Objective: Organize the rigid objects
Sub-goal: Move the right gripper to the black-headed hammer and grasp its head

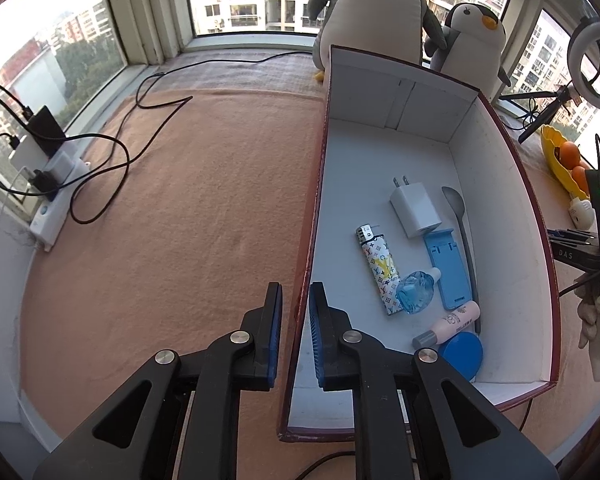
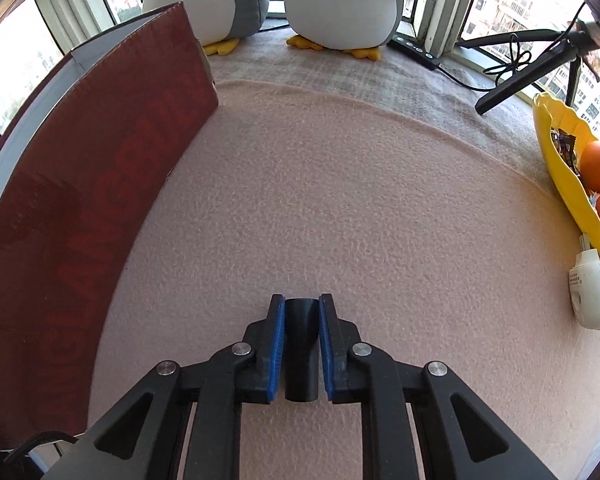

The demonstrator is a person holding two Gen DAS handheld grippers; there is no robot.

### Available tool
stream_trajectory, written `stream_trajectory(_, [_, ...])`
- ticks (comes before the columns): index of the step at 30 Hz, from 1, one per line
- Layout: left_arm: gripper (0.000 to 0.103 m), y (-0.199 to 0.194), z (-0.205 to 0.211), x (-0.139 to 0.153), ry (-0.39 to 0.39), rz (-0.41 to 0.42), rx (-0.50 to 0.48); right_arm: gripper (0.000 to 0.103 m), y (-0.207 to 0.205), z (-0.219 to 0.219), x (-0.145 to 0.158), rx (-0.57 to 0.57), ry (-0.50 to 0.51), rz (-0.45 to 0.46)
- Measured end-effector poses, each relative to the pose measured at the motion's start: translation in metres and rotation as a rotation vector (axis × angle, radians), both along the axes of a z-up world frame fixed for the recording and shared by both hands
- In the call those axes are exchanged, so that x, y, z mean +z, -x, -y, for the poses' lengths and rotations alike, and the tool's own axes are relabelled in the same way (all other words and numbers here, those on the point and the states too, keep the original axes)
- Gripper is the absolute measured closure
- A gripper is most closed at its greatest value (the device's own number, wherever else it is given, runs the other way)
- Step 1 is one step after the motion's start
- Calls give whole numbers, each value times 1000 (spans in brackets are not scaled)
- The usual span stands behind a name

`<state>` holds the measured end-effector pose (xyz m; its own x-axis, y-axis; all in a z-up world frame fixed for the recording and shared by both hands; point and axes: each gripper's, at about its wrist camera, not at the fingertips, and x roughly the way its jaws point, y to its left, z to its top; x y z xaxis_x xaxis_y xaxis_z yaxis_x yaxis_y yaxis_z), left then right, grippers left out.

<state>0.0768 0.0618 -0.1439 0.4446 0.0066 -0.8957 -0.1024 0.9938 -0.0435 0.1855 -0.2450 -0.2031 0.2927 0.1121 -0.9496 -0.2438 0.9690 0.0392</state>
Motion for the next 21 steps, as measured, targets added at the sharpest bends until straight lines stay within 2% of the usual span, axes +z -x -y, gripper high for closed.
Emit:
stream_trajectory(7, [90, 0, 0, 1, 8, 6, -5, 88, 10, 12, 5, -52, -9, 23])
stream_trajectory(21, [90, 0, 1, 2, 28, 21, -28, 88, 23, 39, 36, -182, -58, 82])
